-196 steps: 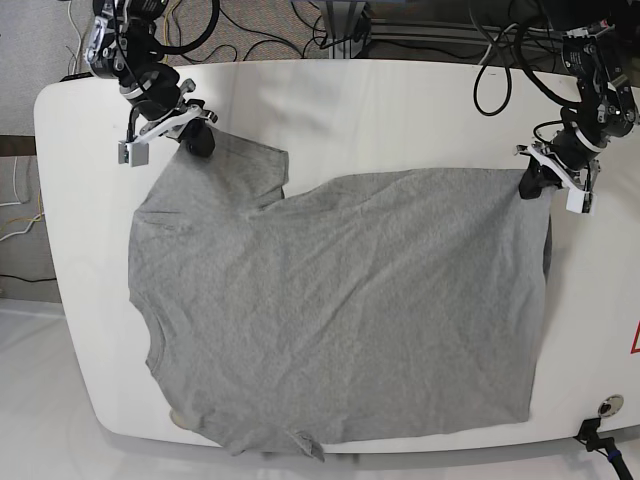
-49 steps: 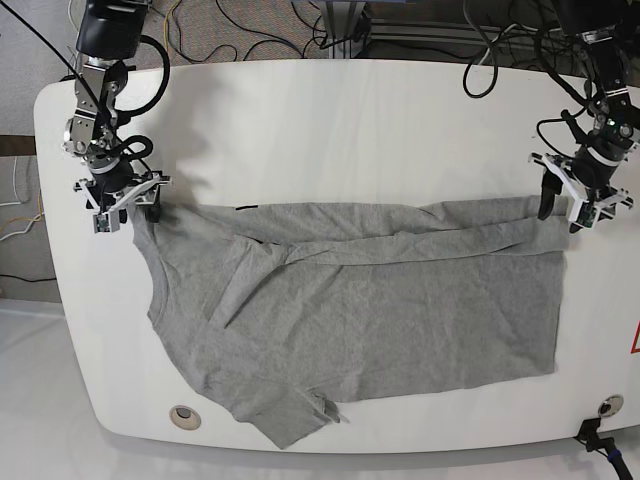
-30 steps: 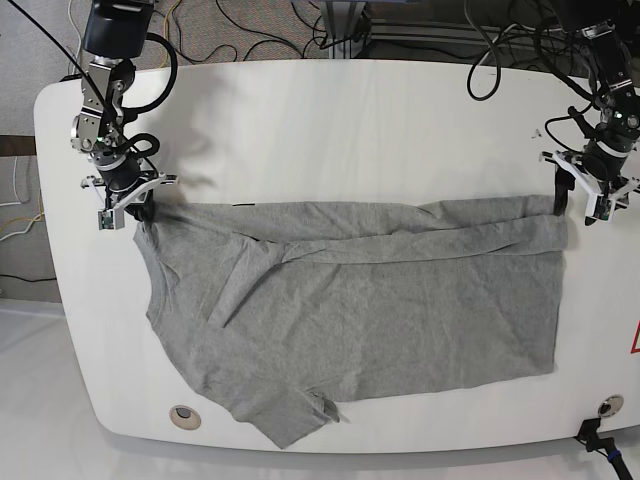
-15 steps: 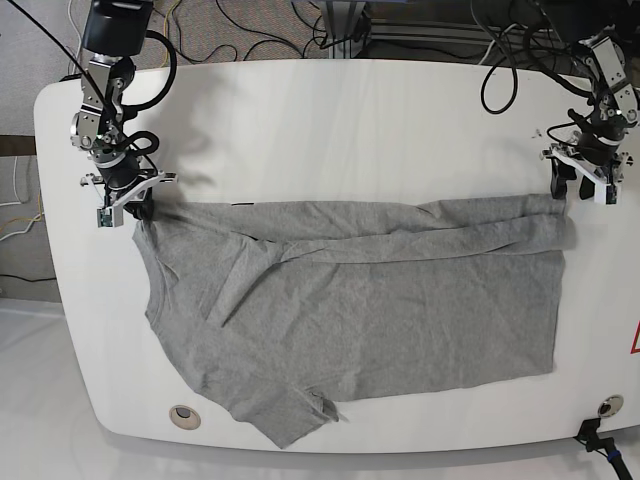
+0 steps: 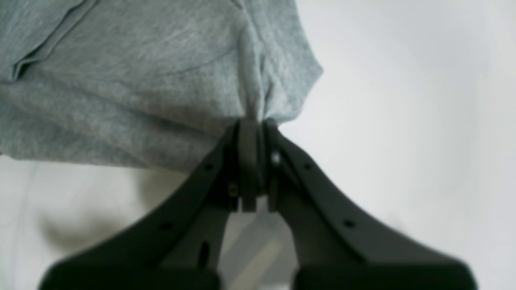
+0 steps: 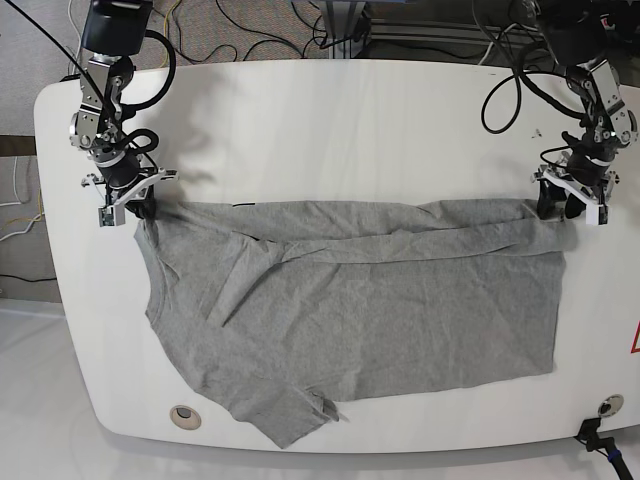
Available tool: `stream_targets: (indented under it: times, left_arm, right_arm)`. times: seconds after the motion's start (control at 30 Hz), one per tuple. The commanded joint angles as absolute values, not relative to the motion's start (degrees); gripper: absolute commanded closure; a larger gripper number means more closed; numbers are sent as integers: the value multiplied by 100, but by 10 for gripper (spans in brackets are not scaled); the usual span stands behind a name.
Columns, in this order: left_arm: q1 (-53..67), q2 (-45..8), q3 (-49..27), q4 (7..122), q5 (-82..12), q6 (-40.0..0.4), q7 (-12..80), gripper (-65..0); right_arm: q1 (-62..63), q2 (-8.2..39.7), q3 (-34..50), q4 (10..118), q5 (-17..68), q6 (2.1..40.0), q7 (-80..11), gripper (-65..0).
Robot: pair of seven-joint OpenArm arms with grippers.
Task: Fold the T-shirt properly
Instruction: 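Grasp the folded edge with both grippers and drag the shirt toward the arms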
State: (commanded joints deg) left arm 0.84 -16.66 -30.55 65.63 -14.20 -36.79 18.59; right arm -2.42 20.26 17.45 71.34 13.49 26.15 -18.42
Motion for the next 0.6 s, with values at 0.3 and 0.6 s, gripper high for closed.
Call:
stream_targets:
  times: [0.3,0.6]
  left_arm:
    - [84,-1666,-2800,6563,-1402,-3679,1859,-110]
    - [145,-1648,-2800,6607,-699,-3670,1824,0]
  right_arm:
    - [-242,2026,1763,7134,1349,2615,-1842,0]
    - [-505,2026,1763,7292,1349,2624,-1842,0]
